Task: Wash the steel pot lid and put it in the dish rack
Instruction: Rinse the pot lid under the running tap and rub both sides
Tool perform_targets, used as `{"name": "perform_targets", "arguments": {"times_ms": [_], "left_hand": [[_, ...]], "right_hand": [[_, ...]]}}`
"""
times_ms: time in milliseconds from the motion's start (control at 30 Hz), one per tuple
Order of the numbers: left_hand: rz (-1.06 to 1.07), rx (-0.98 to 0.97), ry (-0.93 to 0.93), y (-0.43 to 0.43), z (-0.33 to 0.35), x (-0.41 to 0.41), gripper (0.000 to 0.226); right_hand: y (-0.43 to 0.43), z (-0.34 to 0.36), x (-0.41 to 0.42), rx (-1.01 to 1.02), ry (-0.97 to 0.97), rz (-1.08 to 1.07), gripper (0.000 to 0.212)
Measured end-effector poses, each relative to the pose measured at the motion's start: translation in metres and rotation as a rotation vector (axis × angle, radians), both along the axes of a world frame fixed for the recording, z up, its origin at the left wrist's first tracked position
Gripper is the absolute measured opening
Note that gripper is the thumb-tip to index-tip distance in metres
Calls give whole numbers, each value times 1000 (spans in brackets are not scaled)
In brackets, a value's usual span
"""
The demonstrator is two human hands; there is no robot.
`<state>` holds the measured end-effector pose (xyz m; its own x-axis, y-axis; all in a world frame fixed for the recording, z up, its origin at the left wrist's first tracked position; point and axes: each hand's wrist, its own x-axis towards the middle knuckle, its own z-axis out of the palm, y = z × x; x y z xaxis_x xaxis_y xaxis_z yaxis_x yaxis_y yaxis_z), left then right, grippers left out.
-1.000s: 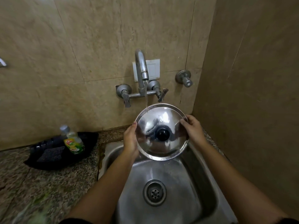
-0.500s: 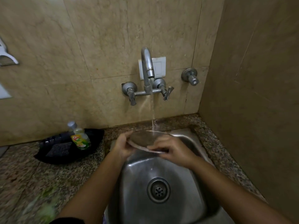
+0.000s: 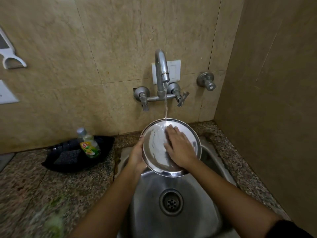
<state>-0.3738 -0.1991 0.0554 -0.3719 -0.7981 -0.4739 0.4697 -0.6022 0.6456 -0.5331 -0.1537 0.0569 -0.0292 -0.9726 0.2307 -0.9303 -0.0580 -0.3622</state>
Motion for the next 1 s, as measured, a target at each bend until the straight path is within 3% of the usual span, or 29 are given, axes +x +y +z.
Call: {"name": "perform_targets", "arguments": {"times_ms": [233, 333, 433, 567, 633, 700, 800, 867, 1000], "left_hand": [[7, 73, 16, 1, 12, -4, 59], [28, 83, -5, -2, 13, 7, 54], [54, 115, -44, 0, 12, 11, 44], [149, 108, -100, -4, 16, 20, 44], [141, 60, -114, -6, 18, 23, 56], [90, 30, -237, -2, 18, 24, 54], [56, 4, -293, 7, 17, 24, 38], [61, 18, -170, 9, 18, 25, 37], [97, 30, 11, 10, 20, 18, 29]], "right_hand": [[32, -5, 17, 103, 148, 545, 68], [51, -12, -24, 93, 299, 521, 71], [57, -2, -47, -58, 215, 518, 54], [51, 16, -39, -291, -213, 414, 28], [42, 24, -29, -183, -650, 263, 21], [28, 30, -26, -111, -1089, 91, 19], [9, 35, -28, -39, -1478, -147, 17], [4, 33, -29, 70, -1667, -206, 17], [3, 20, -42, 198, -1852, -278, 19]]}}
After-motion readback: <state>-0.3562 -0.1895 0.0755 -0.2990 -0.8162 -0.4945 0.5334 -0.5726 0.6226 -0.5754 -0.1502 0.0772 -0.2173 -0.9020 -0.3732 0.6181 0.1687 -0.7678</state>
